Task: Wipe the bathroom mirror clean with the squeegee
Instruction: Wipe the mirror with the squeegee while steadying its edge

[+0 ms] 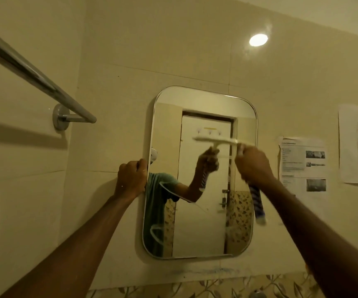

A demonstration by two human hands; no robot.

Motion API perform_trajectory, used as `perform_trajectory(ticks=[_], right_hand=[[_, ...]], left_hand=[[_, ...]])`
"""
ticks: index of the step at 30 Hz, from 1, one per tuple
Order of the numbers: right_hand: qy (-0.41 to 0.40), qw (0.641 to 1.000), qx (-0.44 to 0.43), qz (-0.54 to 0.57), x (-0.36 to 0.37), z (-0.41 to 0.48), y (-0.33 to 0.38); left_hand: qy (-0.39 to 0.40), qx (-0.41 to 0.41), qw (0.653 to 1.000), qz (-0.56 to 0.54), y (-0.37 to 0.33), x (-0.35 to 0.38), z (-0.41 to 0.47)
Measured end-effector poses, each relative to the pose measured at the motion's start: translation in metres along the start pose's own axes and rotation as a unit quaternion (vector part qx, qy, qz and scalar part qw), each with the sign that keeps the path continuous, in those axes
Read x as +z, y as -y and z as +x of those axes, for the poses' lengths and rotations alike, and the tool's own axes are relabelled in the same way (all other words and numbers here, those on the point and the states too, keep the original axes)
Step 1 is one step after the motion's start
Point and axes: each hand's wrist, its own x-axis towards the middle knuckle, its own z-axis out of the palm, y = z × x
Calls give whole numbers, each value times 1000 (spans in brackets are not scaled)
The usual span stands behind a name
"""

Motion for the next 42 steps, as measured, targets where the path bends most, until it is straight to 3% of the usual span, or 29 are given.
perform_trajectory(ticks=[2,6,15,20,25,28,34,39,42], right_hand=[[-47,999,-20,2,-20,37,32],[-50,999,-14,-4,-32,78,72],[30,999,33,-21,46,-41,17],[-28,999,-25,-20,-3,24,71],[-28,999,-41,-22,-15,72,111],[-26,999,-33,9,18,40,86],[57,998,3,11,62,-50,54],[-48,997,-49,22,15,44,115],[-43,996,-68,24,7,74,142]], left_hand=[[11,-18,999,-30,2,-1,2],[27,-34,998,-48,1,-5,5],[66,-70,995,-24,-1,-10,5],[78,-83,992,-60,-5,-11,2],[65,-84,993,-55,8,-8,11],[70,-84,992,-68,-1,-9,7],[80,-72,992,-68,1,-10,9],[88,-67,992,-64,4,-10,12],[87,-88,990,-74,7,-12,14]])
